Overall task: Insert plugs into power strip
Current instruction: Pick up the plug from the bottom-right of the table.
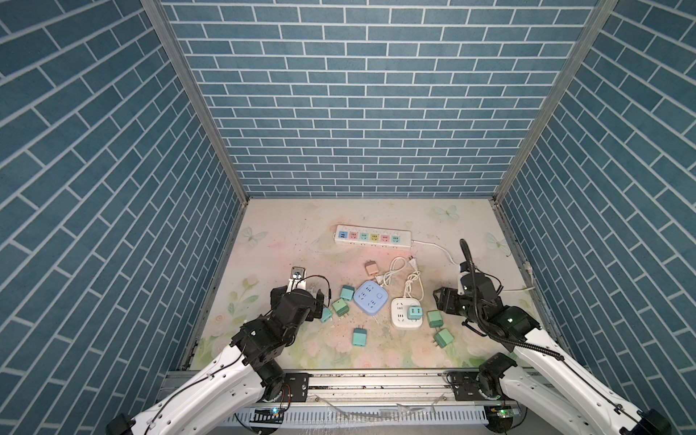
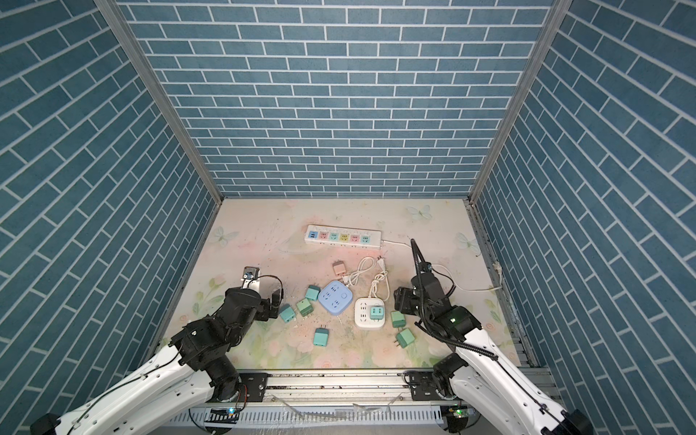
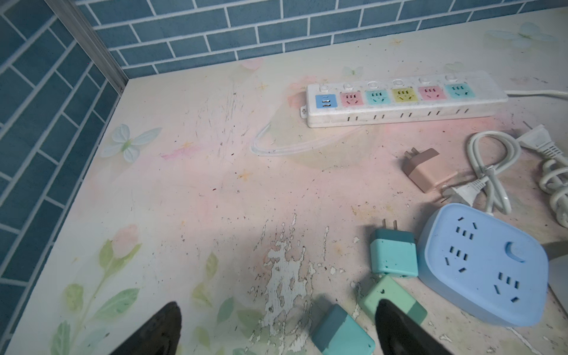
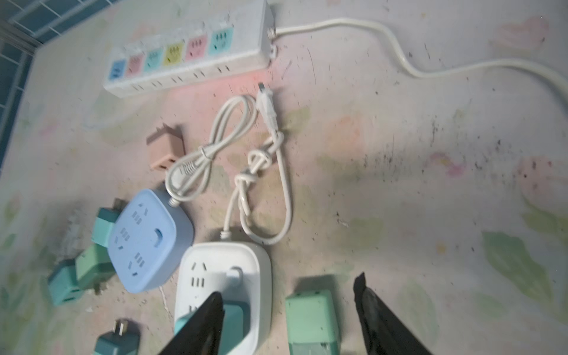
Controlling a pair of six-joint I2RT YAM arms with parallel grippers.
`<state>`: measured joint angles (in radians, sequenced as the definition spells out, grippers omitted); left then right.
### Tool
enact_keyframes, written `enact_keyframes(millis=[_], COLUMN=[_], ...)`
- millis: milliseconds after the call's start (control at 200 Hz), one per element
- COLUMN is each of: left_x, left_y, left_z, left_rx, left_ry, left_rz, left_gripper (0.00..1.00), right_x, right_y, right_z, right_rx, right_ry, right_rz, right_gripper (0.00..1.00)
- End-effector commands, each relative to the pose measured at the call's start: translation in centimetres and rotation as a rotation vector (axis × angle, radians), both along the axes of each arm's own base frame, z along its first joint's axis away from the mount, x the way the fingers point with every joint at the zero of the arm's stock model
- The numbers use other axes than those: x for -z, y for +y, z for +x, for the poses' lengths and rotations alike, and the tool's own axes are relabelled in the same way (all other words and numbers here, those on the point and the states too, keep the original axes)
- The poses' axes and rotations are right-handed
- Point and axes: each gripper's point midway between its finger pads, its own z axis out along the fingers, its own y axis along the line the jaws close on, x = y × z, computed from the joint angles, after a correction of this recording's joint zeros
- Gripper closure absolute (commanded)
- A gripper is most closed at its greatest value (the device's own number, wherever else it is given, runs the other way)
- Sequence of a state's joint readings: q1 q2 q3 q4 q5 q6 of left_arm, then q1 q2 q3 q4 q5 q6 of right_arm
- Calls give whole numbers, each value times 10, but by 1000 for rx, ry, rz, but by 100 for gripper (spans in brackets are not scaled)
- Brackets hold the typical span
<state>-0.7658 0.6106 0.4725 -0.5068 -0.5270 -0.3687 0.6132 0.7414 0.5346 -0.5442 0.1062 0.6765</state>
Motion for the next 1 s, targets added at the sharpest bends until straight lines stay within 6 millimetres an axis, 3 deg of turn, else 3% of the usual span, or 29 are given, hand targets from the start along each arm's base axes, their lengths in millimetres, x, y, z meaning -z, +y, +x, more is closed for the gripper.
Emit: enact_keyframes(millis=[0, 185, 390, 485, 570, 630, 690, 995], left_x=[7, 5, 1, 0, -1, -1, 0, 3], left_y=[7, 12, 16, 17, 18, 18, 18, 14], left_z=[-2, -5, -9, -11, -11, -11, -11, -8], left_rx=[-50, -67, -65, -63, -64, -64, -64, -58], left_ry=[14, -9, -45, -55, -60, -60, -58, -35], left_rz=[-16, -37, -78, -89, -95, -95, -92, -74], left_gripper=[0, 0, 0, 0, 0, 0, 0, 1], right_x=[18, 30, 40, 45, 49, 50, 51, 63], right_y=[-29, -31, 2, 10, 15, 21, 22, 11], right_z=[-22, -39, -44, -44, -44, -45, -45, -45], right_rx=[101, 94, -20, -46, -63, -81, -91, -73], right_ry=[82, 119, 145, 167, 182, 187, 190, 214], right_rz=[-146, -209, -147, -177, -191, -185, -199, -299], right_gripper=[32, 32, 32, 39, 58, 61, 60, 33])
